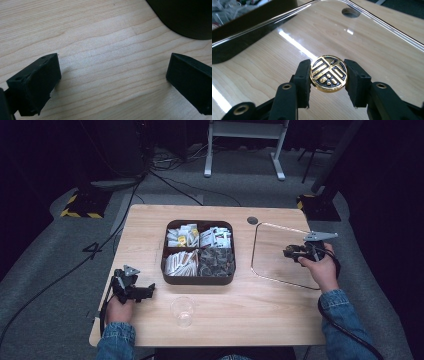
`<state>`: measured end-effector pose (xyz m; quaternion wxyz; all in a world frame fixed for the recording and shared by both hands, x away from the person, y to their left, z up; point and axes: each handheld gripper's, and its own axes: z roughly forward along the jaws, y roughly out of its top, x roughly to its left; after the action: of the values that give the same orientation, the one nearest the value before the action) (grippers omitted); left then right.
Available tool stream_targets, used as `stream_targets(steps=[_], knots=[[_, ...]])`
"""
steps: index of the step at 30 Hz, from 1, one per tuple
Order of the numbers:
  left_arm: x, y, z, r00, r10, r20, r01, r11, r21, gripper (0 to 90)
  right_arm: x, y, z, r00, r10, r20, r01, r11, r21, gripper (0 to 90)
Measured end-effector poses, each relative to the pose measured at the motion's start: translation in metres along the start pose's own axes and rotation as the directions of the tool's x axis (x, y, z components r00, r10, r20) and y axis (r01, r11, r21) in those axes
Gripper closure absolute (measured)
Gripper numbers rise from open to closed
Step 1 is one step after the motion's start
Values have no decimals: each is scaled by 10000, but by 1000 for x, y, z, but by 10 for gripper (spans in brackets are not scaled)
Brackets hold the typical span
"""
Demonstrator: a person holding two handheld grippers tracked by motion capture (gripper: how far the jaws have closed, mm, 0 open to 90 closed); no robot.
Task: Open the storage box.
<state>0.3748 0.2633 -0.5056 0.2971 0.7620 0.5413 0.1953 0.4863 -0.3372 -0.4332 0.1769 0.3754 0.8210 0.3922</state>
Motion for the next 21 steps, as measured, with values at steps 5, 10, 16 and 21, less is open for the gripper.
stream_targets(steps=[5,10,16,21], knots=[[0,0,0,10000,-14,4,14,10000,-11,0,-2,-8,11,10000,10,-48,-9,9998,212,588],[1,1,0,10000,76,37,-76,10000,2,0,-5,-16,18,9999,169,10,-170,9991,379,588],[2,2,1,9999,50,90,-50,10000,32,0,-8,-26,26,9991,423,100,-428,9976,545,588],[2,2,1,10000,45,83,-45,10000,11,0,-11,-33,31,9982,571,182,-582,9959,688,588]])
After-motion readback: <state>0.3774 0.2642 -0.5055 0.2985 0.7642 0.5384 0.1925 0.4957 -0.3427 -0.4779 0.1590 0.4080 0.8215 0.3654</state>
